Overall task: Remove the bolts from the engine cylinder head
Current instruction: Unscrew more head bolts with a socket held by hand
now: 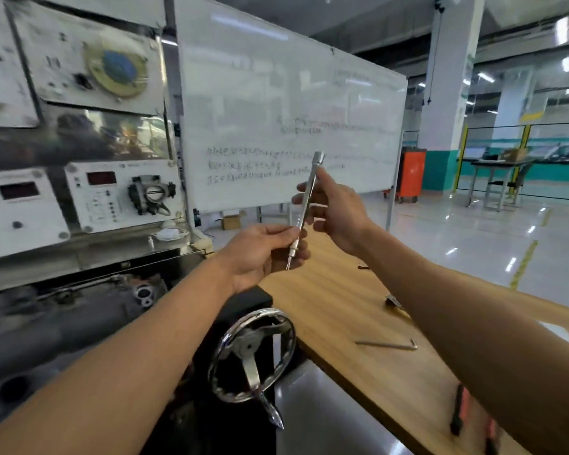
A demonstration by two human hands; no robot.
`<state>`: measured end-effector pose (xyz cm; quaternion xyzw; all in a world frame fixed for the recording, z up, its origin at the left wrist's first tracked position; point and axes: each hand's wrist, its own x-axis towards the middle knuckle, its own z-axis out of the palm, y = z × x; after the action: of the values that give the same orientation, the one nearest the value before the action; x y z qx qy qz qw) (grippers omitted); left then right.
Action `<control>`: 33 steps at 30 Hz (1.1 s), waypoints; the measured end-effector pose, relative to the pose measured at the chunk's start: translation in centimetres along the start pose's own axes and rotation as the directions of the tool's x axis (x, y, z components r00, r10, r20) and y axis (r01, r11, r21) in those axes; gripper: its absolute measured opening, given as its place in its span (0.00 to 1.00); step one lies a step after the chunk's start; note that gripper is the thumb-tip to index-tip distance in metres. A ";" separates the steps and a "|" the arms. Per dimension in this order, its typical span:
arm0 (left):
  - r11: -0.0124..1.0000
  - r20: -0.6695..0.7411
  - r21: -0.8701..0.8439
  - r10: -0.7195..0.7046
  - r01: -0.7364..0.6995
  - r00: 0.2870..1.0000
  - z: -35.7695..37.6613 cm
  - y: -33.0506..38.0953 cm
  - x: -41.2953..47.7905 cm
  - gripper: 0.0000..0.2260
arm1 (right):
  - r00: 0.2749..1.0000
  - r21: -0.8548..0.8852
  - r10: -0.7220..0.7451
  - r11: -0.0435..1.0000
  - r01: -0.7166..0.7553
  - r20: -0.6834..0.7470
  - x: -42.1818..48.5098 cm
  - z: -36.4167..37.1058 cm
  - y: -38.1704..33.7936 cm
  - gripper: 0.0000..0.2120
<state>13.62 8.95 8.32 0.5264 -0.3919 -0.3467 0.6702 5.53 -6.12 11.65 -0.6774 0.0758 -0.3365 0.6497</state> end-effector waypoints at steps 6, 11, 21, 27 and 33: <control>0.820 -0.108 0.566 0.178 -0.087 0.978 -6.3 3.8 -11.1 0.07 | 0.892 -0.358 -0.329 0.829 0.430 0.309 -5.5 12.7 -2.7 0.21; 0.577 -0.115 0.815 0.241 -0.047 0.964 -11.1 5.5 -19.8 0.05 | 0.686 -0.326 -0.489 0.629 0.705 0.539 -9.8 20.1 -1.2 0.18; 0.438 -0.196 0.899 0.430 -0.014 0.881 -16.3 1.7 -24.3 0.06 | 0.719 0.161 -0.615 0.784 0.599 0.323 -12.0 26.5 5.5 0.05; 0.505 -0.245 0.860 0.542 -0.078 0.804 -18.7 -1.6 -24.6 0.09 | 0.622 0.124 -0.668 0.716 0.687 0.409 -10.8 27.6 7.1 0.10; 0.471 -0.229 0.877 0.580 -0.092 0.782 -18.5 -2.4 -24.0 0.10 | 0.582 0.088 -0.667 0.689 0.719 0.465 -10.4 26.6 7.3 0.07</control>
<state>19.12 37.55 -0.40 0.7555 -0.4189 0.1750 0.4723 14.80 20.54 3.02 -0.7468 -0.3330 -0.3869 0.4263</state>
